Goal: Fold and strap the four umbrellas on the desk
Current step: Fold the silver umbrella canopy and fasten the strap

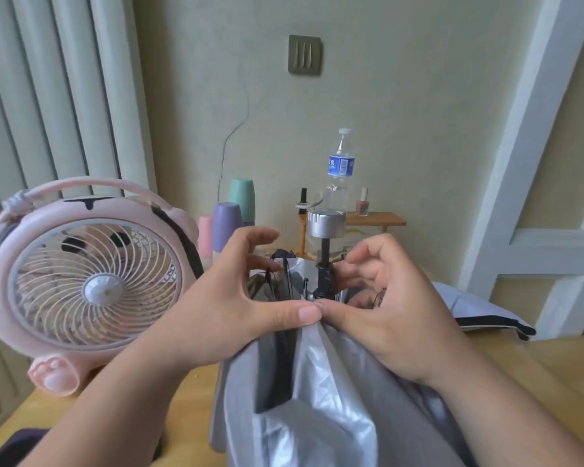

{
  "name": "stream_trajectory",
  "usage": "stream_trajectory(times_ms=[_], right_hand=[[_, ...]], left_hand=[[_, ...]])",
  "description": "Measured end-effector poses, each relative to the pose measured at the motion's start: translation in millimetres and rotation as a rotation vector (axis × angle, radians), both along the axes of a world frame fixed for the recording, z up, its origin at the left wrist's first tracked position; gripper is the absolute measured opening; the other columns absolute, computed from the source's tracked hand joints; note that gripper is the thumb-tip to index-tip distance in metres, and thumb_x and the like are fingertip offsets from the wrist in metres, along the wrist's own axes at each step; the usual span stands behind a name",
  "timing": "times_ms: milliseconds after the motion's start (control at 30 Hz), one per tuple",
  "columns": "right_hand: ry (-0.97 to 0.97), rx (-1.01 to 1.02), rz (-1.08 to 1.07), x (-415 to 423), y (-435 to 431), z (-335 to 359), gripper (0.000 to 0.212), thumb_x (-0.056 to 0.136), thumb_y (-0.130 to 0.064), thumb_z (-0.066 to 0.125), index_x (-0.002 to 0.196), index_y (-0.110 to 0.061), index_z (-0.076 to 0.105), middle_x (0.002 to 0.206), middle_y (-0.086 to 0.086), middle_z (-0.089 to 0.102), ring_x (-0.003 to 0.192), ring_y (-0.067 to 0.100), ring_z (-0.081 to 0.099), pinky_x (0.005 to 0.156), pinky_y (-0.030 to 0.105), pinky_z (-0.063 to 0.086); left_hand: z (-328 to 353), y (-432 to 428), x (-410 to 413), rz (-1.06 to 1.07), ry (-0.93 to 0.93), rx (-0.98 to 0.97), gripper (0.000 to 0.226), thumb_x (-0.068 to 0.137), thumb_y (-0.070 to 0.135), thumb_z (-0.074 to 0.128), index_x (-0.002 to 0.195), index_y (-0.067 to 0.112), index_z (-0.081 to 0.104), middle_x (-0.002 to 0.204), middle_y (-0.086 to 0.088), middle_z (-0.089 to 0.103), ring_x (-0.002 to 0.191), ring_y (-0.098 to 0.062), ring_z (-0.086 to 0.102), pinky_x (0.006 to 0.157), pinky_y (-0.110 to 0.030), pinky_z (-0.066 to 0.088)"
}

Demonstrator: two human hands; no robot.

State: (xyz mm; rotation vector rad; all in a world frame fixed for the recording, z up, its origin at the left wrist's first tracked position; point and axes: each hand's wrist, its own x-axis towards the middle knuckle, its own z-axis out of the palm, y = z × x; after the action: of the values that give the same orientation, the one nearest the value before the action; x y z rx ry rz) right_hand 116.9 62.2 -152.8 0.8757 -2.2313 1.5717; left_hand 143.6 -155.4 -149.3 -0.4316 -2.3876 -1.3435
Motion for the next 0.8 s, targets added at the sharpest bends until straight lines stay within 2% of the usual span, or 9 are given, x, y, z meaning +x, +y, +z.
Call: stream_trajectory(times_ms=[100,233,300,367,433,567,633,700,800], right_hand=[[0.046,0.042,0.003,-5.0,-7.9,4.7,0.047,0.064,-0.048,0.080,0.096,-0.040,0.046,0.097,-0.009,0.075,0.078,0.012,0.068,0.070,0.038,0.052],[0.067,0.114,0.068,-8.3,-7.6,11.5,0.040,0.070,-0.035,0.076,0.097,-0.040,0.048,0.097,-0.012,0.073,0.078,0.008,0.067,0.071,0.029,0.048],[0.079,0.129,0.079,-8.4,-6.2,12.4,0.041,0.070,-0.035,0.078,0.099,-0.041,0.049,0.098,-0.013,0.071,0.077,0.007,0.066,0.071,0.028,0.048],[0.094,0.148,0.075,-7.6,-5.2,13.4,0.044,0.069,-0.044,0.079,0.100,-0.042,0.048,0.100,-0.016,0.069,0.075,0.009,0.065,0.069,0.030,0.050],[0.124,0.186,0.053,-6.3,-3.4,14.3,0.047,0.066,-0.054,0.077,0.101,-0.045,0.047,0.103,-0.018,0.067,0.077,0.006,0.064,0.069,0.026,0.047],[0.189,0.283,0.028,-1.8,3.0,12.6,0.052,0.066,-0.068,0.071,0.104,-0.050,0.039,0.108,-0.023,0.063,0.083,-0.004,0.060,0.070,0.018,0.040],[0.235,0.340,0.027,-0.1,4.7,12.9,0.046,0.074,-0.071,0.061,0.105,-0.048,0.035,0.107,-0.026,0.058,0.082,-0.008,0.058,0.067,0.015,0.040],[0.318,0.394,0.043,1.6,5.4,15.0,0.031,0.088,-0.067,0.047,0.106,-0.044,0.035,0.105,-0.024,0.054,0.088,-0.004,0.058,0.071,0.016,0.042],[0.420,0.420,0.081,8.7,5.8,21.7,0.023,0.102,-0.054,0.033,0.105,-0.034,0.041,0.091,-0.019,0.052,0.090,0.004,0.055,0.076,0.023,0.042]], left_hand=[[5.5,4.9,1.7,0.140,-0.105,-0.060,0.138,0.026,0.099,0.067,0.147,0.039,0.038,0.138,0.026,0.051,0.126,0.007,0.050,0.105,-0.023,0.042],[7.7,15.1,1.8,0.079,-0.132,0.019,0.064,0.045,0.076,0.079,0.100,0.049,0.060,0.094,0.048,0.063,0.094,0.030,0.055,0.076,0.004,0.039],[5.3,11.1,-1.3,0.090,-0.101,-0.004,0.070,0.044,0.084,0.080,0.101,0.048,0.062,0.102,0.042,0.066,0.100,0.023,0.058,0.086,-0.002,0.043],[0.4,3.2,-5.1,0.097,-0.077,-0.042,0.088,0.039,0.090,0.077,0.111,0.042,0.064,0.113,0.025,0.069,0.111,0.008,0.062,0.102,-0.024,0.048],[-2.6,-0.7,-5.6,0.034,-0.064,-0.005,0.086,0.044,0.085,0.081,0.110,0.032,0.064,0.115,0.014,0.070,0.113,-0.008,0.066,0.103,-0.040,0.050],[-5.5,4.2,-2.8,-0.122,-0.051,0.098,0.086,0.052,0.073,0.087,0.109,0.015,0.058,0.113,0.008,0.070,0.112,-0.012,0.065,0.099,-0.028,0.050],[-4.9,10.1,-1.8,-0.156,-0.050,0.137,0.086,0.054,0.069,0.088,0.111,0.011,0.058,0.109,0.002,0.071,0.107,-0.017,0.067,0.095,-0.032,0.053],[-3.8,17.0,-1.1,-0.209,-0.064,0.152,0.083,0.059,0.061,0.089,0.116,0.009,0.060,0.109,-0.003,0.072,0.105,-0.021,0.068,0.091,-0.033,0.055],[-0.3,27.5,3.2,-0.260,-0.048,0.115,0.057,0.067,0.038,0.093,0.112,0.016,0.066,0.102,0.005,0.075,0.098,-0.007,0.070,0.084,-0.017,0.052]])
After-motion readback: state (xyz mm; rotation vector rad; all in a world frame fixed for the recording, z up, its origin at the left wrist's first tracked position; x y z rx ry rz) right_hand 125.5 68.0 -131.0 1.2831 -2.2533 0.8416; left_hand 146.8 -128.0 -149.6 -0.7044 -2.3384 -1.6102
